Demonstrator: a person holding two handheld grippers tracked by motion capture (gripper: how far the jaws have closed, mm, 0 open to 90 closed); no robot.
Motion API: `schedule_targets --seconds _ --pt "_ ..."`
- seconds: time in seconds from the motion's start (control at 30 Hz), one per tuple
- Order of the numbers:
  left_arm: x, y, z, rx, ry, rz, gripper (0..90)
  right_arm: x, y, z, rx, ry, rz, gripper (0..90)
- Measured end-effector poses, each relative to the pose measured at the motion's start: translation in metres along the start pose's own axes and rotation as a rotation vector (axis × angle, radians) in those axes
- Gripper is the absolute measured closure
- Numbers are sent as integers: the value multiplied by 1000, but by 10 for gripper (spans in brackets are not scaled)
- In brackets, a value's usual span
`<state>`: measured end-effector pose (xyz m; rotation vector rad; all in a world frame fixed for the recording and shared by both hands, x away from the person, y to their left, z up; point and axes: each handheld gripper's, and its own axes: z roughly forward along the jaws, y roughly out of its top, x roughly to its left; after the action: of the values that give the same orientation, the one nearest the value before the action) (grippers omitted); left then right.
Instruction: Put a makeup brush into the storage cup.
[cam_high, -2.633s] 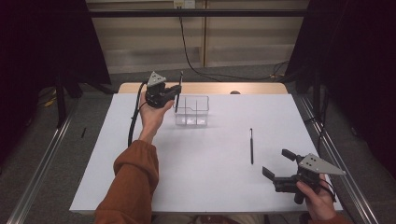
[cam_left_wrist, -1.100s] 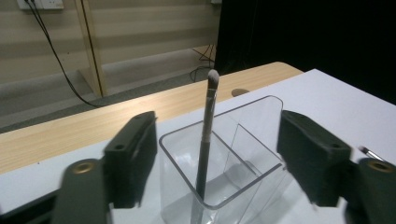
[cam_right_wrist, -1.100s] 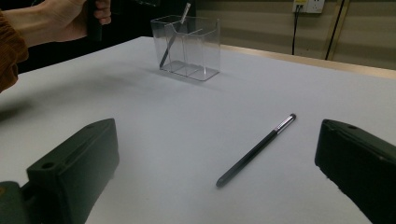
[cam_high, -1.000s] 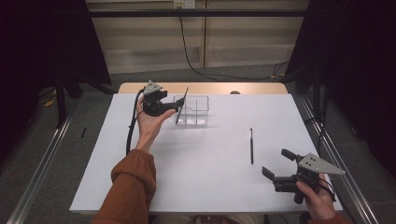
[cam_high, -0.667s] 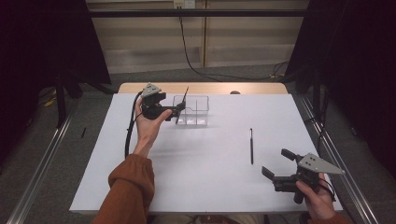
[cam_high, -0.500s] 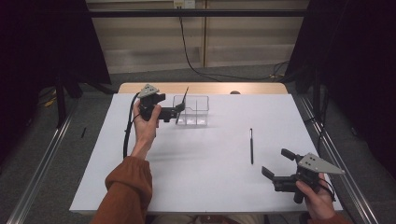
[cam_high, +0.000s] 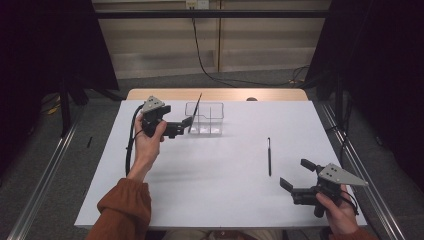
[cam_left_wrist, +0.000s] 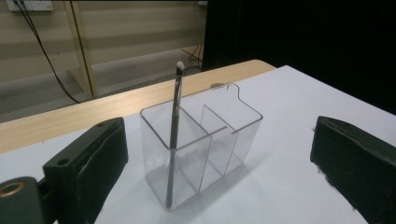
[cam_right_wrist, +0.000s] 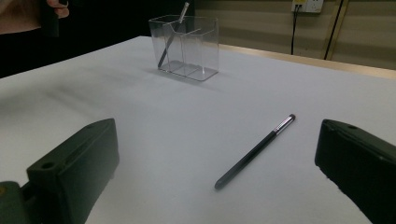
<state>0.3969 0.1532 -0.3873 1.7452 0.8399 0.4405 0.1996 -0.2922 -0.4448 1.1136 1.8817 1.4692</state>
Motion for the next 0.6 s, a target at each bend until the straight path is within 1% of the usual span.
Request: schedule_targets --seconds 0.03,0.07,0.1,0.13,0.2,0.3,0.33,0.4,0.47,0.5,0.53,0.6 --pt "-1 -1 -2 -20 4 -3 39 0 0 0 0 0 -2 0" --pt "0 -2 -4 -25 9 2 39 0 0 0 1 2 -5 0" --pt "-1 -3 -7 -34 10 -2 39 0 0 0 0 2 -5 0" --pt "-2 -4 -11 -36 8 -4 39 1 0 0 -1 2 -5 0" --pt "-4 -5 -17 -40 13 11 39 0 0 0 0 1 -7 0" --pt "-6 -7 -25 -58 1 -4 38 0 0 0 -1 -4 0 0" --pt "-7 -8 -30 -64 9 10 38 -1 0 0 -3 -7 2 0" --pt "-7 -11 -35 -65 2 8 37 -1 0 0 -2 -10 5 0" --pt "-7 -13 -39 -67 7 10 35 -2 -1 0 -3 -12 5 0" --pt "-8 -15 -42 -64 12 18 33 -2 -1 0 -4 -13 5 0" --pt "-8 -17 -44 -66 26 29 29 -3 -1 0 -6 -14 5 0" --pt "-7 -22 -50 -65 23 20 26 -3 -1 -1 -8 -21 4 0"
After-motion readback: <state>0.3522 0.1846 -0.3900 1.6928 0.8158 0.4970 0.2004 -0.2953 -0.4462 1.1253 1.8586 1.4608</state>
